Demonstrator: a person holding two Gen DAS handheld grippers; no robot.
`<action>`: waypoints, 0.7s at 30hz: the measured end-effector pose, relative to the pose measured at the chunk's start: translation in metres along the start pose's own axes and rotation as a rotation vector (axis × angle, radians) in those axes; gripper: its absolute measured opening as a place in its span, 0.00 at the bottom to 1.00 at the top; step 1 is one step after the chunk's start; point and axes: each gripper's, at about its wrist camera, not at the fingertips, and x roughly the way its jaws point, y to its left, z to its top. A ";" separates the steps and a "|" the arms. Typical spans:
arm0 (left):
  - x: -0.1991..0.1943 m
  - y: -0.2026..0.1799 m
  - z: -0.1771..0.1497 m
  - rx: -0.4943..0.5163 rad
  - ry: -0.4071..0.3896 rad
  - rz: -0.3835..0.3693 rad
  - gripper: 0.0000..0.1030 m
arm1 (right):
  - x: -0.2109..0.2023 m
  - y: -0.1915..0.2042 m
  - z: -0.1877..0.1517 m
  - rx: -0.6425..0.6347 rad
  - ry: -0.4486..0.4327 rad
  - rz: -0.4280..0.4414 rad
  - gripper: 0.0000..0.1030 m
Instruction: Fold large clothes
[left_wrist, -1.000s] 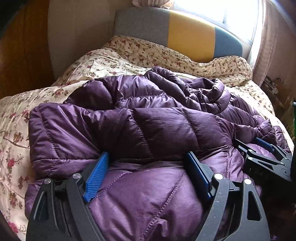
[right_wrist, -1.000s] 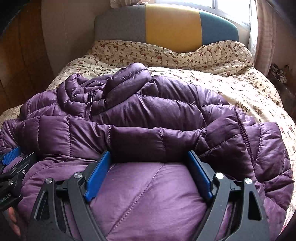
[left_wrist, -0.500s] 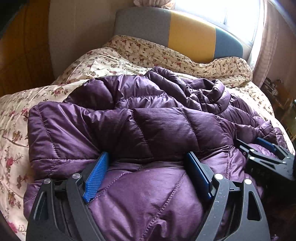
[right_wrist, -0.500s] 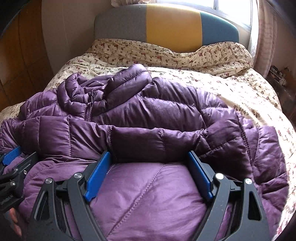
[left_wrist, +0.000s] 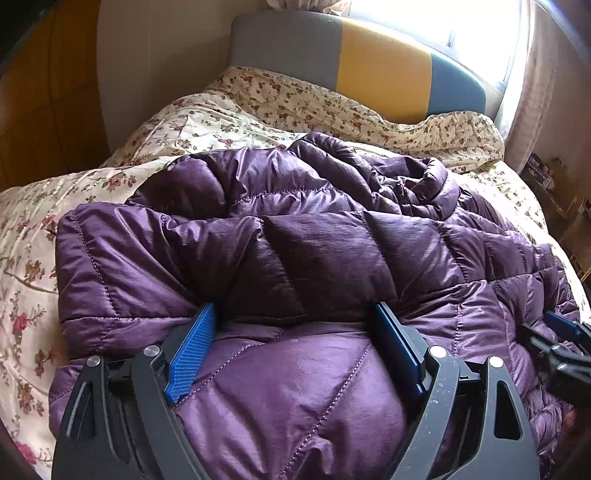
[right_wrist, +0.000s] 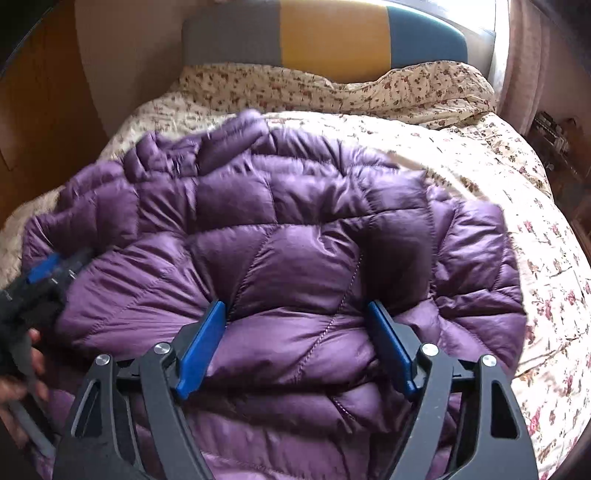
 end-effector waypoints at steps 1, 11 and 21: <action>-0.001 0.000 0.001 0.001 0.006 -0.001 0.82 | 0.001 0.000 0.001 0.000 0.003 -0.004 0.77; -0.085 0.040 -0.026 -0.059 0.003 -0.045 0.82 | -0.070 -0.034 -0.020 -0.012 0.002 0.062 0.91; -0.178 0.099 -0.131 -0.105 0.061 -0.076 0.82 | -0.139 -0.092 -0.142 -0.020 0.161 0.090 0.91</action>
